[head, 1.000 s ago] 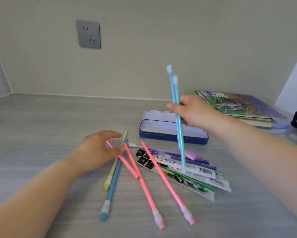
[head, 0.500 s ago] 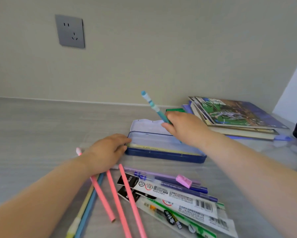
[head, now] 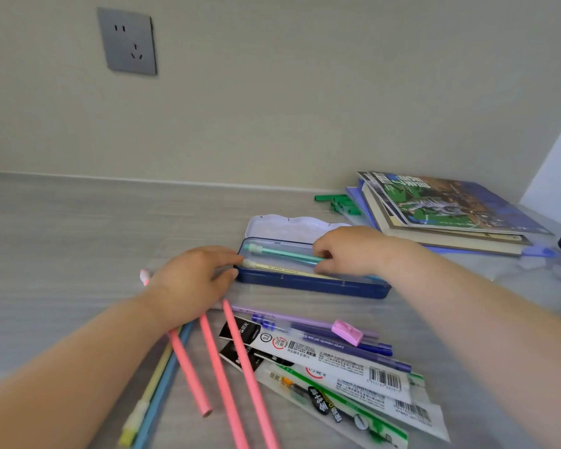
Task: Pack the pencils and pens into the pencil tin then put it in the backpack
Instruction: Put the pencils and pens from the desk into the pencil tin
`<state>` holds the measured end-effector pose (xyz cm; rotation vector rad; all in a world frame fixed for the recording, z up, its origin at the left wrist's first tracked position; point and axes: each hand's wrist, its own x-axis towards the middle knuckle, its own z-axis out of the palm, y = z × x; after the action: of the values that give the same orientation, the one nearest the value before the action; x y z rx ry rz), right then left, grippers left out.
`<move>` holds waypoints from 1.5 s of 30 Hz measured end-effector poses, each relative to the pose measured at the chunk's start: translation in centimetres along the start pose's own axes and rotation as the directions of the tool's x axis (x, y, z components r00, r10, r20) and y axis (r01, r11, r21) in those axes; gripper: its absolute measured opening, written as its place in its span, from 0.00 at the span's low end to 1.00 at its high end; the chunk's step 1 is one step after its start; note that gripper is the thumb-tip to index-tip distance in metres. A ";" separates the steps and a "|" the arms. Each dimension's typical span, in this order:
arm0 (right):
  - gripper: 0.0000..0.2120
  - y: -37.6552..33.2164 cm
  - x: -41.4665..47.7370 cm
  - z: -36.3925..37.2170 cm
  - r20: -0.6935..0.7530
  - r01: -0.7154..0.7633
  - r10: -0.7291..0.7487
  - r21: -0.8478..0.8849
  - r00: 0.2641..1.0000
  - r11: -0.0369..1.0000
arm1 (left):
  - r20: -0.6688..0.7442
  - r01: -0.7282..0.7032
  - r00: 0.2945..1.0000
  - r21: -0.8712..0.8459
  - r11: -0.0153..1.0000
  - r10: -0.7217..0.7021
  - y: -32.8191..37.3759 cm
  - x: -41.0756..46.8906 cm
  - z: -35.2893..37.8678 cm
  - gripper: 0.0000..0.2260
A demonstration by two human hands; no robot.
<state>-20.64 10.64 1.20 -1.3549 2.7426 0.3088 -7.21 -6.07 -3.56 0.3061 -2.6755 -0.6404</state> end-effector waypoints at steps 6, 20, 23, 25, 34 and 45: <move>0.08 0.3 -0.2 -0.1 -0.019 0.004 -0.002 0.103 1.000 0.995 | 0.001 0.014 1.000 -0.011 1.000 -0.014 0.0 0.1 0.0 0.15; 0.16 -1.0 -1.3 0.2 -0.292 0.101 -0.096 0.004 0.951 0.995 | -0.069 0.023 0.997 -0.138 0.990 -0.032 -0.1 -0.2 -0.6 0.15; 0.14 -3.2 -4.3 -0.1 -0.475 0.310 -0.349 -0.162 0.808 0.937 | -0.169 0.006 0.985 -0.185 0.983 -0.038 0.3 -0.5 -1.7 0.14; 0.13 -4.8 -6.3 0.1 -0.490 0.458 -0.520 -0.251 0.700 0.853 | -0.179 0.032 0.981 -0.210 0.977 -0.070 0.6 -1.1 -2.5 0.14; 0.15 -9.5 -9.7 3.4 -0.337 0.597 -0.765 -0.483 0.549 0.641 | -0.195 0.134 0.968 -0.139 0.981 -0.160 -1.7 -7.1 -4.8 0.12; 0.14 -9.1 -8.3 2.8 -0.752 0.440 -0.618 -0.485 0.231 0.755 | -0.311 0.213 0.902 -0.282 0.936 -0.299 -3.5 -8.1 -5.7 0.12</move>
<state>-8.45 12.33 -1.71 -3.1637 2.5039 -0.3862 2.90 -8.96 -2.93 0.6492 -2.2062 -0.8903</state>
